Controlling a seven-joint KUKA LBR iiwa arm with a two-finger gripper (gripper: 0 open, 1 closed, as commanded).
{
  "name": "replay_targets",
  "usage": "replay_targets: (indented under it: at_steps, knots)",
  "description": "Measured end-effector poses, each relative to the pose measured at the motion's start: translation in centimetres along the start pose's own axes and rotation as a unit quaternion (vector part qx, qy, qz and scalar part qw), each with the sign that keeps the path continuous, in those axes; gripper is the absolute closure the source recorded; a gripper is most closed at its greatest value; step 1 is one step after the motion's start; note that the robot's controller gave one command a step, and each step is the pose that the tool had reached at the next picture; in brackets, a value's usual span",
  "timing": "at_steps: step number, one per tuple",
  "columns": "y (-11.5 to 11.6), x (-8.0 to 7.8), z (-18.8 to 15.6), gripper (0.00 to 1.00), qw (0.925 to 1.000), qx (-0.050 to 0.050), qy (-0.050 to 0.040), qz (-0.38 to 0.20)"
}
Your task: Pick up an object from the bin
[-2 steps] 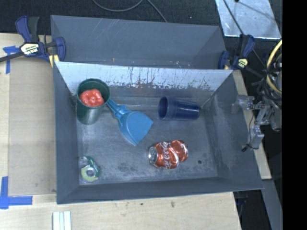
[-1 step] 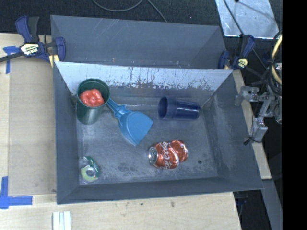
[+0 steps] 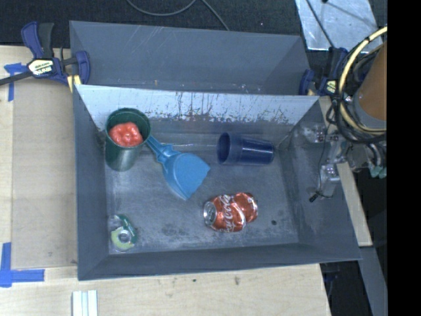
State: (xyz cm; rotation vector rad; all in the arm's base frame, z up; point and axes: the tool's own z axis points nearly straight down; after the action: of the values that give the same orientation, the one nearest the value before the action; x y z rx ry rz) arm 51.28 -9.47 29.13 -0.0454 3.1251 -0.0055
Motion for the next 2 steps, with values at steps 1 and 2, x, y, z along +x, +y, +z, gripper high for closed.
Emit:
replay_targets:
  at_steps: [1,2]
  knots:
    - [1.8,0.3,3.6,0.00,0.9995,-0.003,0.0063,-0.030]
    - [4.4,-0.2,8.4,0.00,0.9999,0.001,-0.0021,0.015]
